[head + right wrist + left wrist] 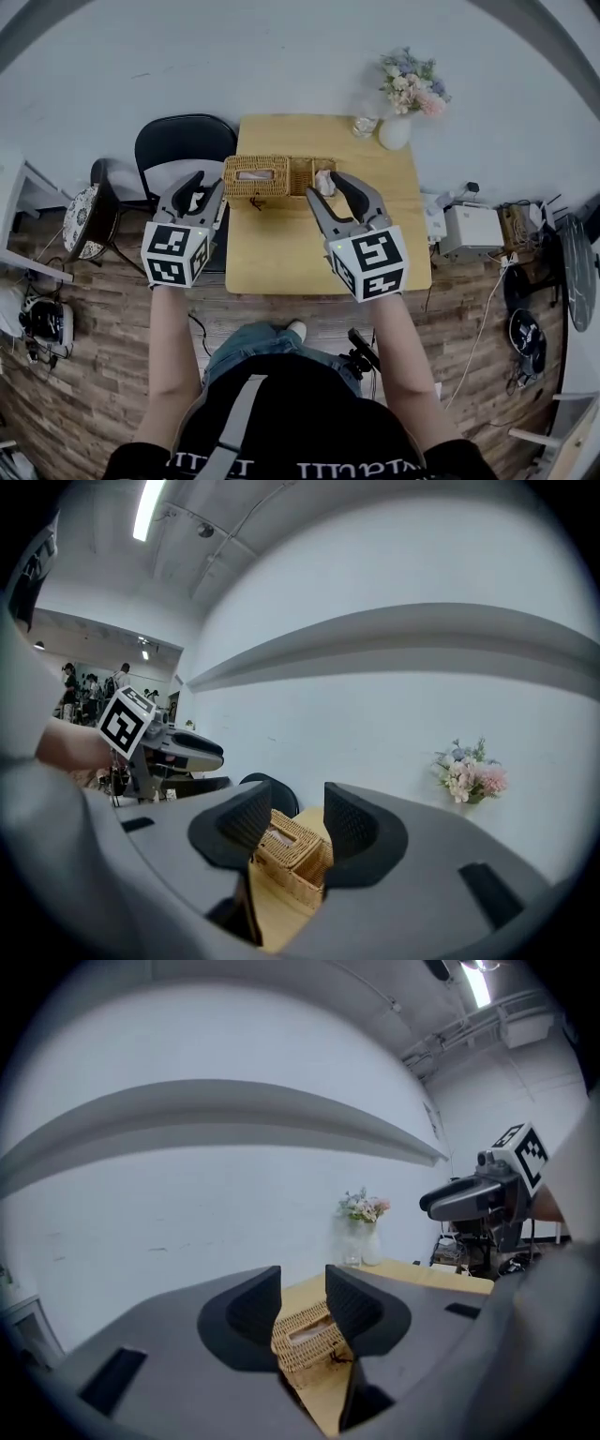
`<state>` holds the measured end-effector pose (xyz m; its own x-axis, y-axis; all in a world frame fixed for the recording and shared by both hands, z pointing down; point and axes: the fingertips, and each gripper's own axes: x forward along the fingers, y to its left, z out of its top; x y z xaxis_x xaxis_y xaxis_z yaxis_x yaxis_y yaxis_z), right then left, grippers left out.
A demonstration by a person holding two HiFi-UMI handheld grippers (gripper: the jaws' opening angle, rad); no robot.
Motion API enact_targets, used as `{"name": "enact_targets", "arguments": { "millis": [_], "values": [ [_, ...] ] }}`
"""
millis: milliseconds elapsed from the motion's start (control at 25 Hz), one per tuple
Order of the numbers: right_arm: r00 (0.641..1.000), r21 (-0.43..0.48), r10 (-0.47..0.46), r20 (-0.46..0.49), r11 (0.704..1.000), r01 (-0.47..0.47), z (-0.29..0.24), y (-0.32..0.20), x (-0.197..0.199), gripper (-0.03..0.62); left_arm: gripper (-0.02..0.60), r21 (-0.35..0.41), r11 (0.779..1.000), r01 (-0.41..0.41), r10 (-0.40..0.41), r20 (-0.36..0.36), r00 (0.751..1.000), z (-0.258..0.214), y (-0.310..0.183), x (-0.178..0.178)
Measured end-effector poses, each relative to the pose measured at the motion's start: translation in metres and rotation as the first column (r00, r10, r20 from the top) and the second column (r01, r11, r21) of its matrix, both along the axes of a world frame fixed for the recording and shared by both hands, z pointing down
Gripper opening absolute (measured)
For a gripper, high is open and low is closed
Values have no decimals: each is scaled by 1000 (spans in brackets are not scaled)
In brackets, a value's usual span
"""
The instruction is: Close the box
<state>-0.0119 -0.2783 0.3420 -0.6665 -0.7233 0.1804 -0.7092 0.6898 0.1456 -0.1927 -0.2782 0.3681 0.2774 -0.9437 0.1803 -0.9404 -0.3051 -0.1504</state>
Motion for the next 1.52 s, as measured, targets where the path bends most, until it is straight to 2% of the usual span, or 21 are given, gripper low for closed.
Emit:
{"name": "enact_targets", "arguments": {
  "millis": [200,360,480,560,640,720,1120,1280,1520],
  "values": [
    [1000,14,27,2,1000,-27,-13,3,-7,184,135,131,991,-26,26,-1,1000,-42,9,1],
    [994,-22,102,28,995,-102,-21,10,-7,178,135,182,982,-56,54,12,998,-61,21,1],
    [982,-25,172,72,985,-171,-33,16,0,133,113,232,971,-61,65,-8,998,-78,27,-5],
    [976,-7,201,89,980,-201,-42,23,4,105,76,265,963,-41,50,-24,998,-88,32,-12],
    [968,22,227,111,973,-230,-52,28,6,42,15,268,963,-5,20,-53,998,-94,35,-21],
    [961,47,244,132,967,-252,-60,31,7,16,12,259,966,17,2,-75,997,-97,34,-29],
    [954,142,264,144,948,-284,-81,47,-1,15,12,314,949,15,5,-62,998,-122,43,-44],
    [955,155,263,135,946,-283,-80,53,-6,15,12,335,942,10,10,-57,998,-129,49,-48],
    [956,172,256,141,945,-279,-86,55,-10,15,12,332,943,1,18,-55,998,-130,48,-48]
  ]
}}
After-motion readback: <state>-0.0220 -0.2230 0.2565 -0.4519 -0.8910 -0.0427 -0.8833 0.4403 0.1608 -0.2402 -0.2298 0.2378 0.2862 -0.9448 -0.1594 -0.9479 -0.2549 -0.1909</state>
